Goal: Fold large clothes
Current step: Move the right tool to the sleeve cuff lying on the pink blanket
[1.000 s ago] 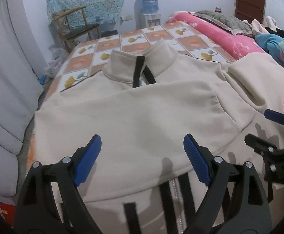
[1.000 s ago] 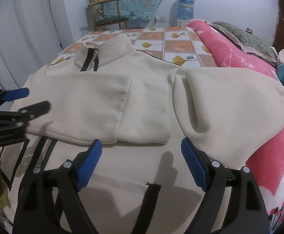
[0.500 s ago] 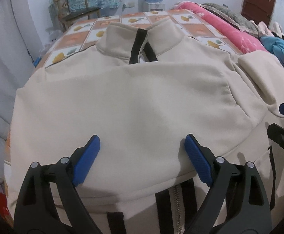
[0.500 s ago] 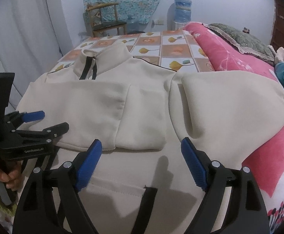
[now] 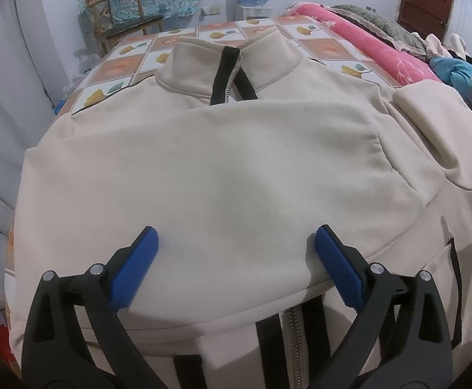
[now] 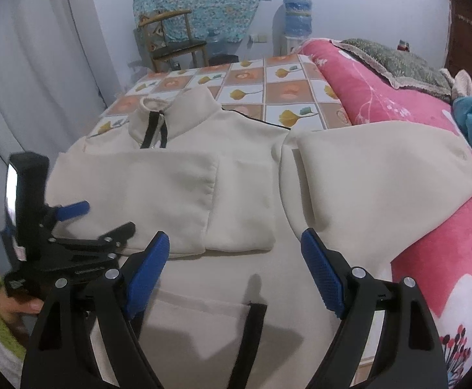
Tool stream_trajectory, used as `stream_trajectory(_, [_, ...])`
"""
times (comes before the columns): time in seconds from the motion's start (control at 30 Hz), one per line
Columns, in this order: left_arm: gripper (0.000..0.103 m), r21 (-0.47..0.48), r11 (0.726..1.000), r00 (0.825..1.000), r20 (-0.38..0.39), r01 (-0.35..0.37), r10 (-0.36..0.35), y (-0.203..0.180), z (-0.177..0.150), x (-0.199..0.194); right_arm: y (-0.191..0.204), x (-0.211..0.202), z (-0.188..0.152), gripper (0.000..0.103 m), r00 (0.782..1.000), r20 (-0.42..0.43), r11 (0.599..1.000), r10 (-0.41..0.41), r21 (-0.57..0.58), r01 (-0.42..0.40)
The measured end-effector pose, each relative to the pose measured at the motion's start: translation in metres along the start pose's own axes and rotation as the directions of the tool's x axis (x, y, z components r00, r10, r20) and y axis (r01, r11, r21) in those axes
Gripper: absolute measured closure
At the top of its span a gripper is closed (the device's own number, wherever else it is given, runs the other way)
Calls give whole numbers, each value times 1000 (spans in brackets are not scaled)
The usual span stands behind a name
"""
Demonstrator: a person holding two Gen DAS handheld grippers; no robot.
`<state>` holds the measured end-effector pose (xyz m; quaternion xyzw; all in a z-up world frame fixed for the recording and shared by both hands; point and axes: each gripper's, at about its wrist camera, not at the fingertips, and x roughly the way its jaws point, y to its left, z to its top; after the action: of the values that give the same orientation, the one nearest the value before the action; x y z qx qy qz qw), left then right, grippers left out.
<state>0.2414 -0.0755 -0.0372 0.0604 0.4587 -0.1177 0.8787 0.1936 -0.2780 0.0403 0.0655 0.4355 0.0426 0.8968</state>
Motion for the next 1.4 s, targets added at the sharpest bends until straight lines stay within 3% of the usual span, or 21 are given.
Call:
stream_trajectory(0.17, [8, -1, 1000, 1000, -9, 2, -2, 0, 1, 0, -24, -14, 3, 22, 999, -2, 998, 38, 45, -38])
stream_trajectory(0.4, [8, -7, 1000, 1000, -28, -6, 6, -2, 3, 1, -116, -43, 3, 22, 994, -33, 978, -102, 180, 107])
stream_trajectory(0.5, [8, -9, 1000, 999, -40, -6, 6, -2, 4, 2, -158, -50, 7, 22, 994, -19, 960, -107, 257, 108])
stream_trajectory(0.63, [8, -8, 1000, 999, -47, -5, 5, -2, 5, 2, -236, -48, 16, 22, 995, -3, 880, -99, 466, 89])
stream_trajectory(0.7, [8, -6, 1000, 999, -51, -5, 4, -2, 5, 2, -276, -41, 21, 22, 996, 9, 816, -88, 575, 67])
stream_trajectory(0.9, [8, -5, 1000, 998, -57, -4, 4, -1, 5, 2, -354, -13, 36, 24, 992, -4, 685, -126, 723, 90])
stream_trajectory(1.0, [8, -6, 1000, 999, -54, -5, 5, -2, 5, 2, -377, 0, 43, 26, 986, -28, 652, -166, 747, 131])
stream_trajectory(1.27, [8, -10, 1000, 998, -56, -8, 7, -1, 4, 2, -431, 22, 37, 40, 990, -20, 524, -142, 847, 92])
stream_trajectory(1.33, [8, -12, 1000, 998, -59, -9, 9, -1, 4, 2, -437, 24, 37, 43, 990, -10, 511, -143, 855, 82])
stream_trajectory(1.4, [8, -12, 1000, 998, -61, -10, 10, -1, 5, 2, -440, 26, 40, 48, 987, -15, 523, -159, 847, 97])
